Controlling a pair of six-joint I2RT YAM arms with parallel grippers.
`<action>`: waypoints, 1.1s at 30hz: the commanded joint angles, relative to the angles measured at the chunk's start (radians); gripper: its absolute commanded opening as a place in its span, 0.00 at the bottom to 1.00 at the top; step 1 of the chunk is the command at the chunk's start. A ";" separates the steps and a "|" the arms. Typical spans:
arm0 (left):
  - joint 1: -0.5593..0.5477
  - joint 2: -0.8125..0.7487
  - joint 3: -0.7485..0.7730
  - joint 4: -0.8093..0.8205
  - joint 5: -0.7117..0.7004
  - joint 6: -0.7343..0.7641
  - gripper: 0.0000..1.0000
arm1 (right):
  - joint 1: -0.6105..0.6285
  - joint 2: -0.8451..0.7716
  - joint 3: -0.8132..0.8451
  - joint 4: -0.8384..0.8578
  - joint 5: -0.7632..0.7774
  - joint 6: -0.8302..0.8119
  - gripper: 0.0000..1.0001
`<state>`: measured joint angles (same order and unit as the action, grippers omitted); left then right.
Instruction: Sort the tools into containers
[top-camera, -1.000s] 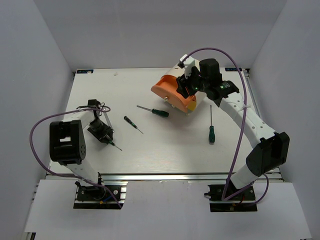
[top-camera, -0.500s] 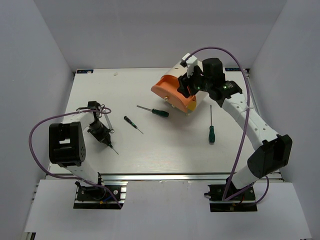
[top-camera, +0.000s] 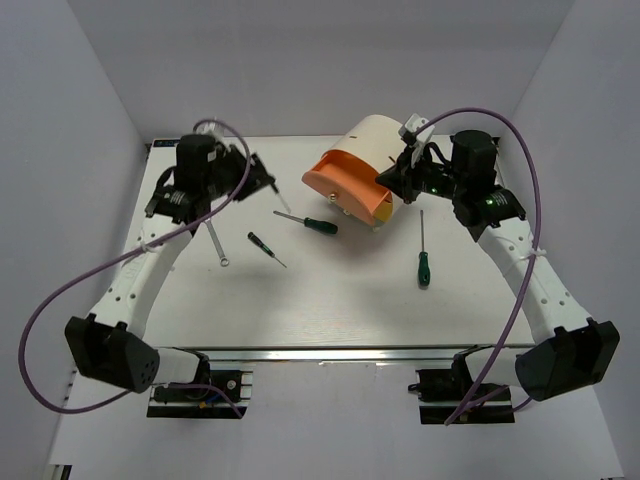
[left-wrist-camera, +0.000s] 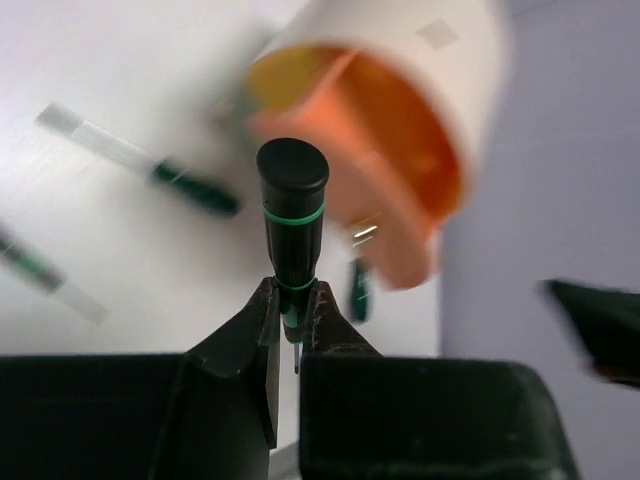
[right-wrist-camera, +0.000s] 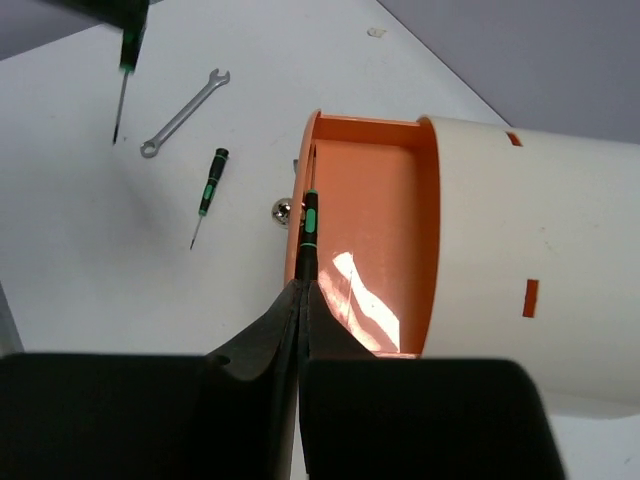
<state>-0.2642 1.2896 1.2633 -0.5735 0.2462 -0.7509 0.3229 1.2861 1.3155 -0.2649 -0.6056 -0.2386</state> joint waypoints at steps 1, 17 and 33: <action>-0.044 0.100 0.205 0.188 0.090 -0.076 0.00 | -0.001 -0.021 -0.024 0.081 -0.039 0.039 0.00; -0.297 0.444 0.470 0.268 -0.177 -0.504 0.00 | -0.034 -0.132 -0.121 0.139 0.061 0.074 0.01; -0.323 0.450 0.449 0.167 -0.078 -0.545 0.57 | -0.045 -0.085 -0.085 0.127 0.010 0.079 0.36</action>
<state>-0.5873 1.7847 1.7042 -0.3981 0.1345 -1.2922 0.2817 1.1900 1.1946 -0.1612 -0.5682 -0.1585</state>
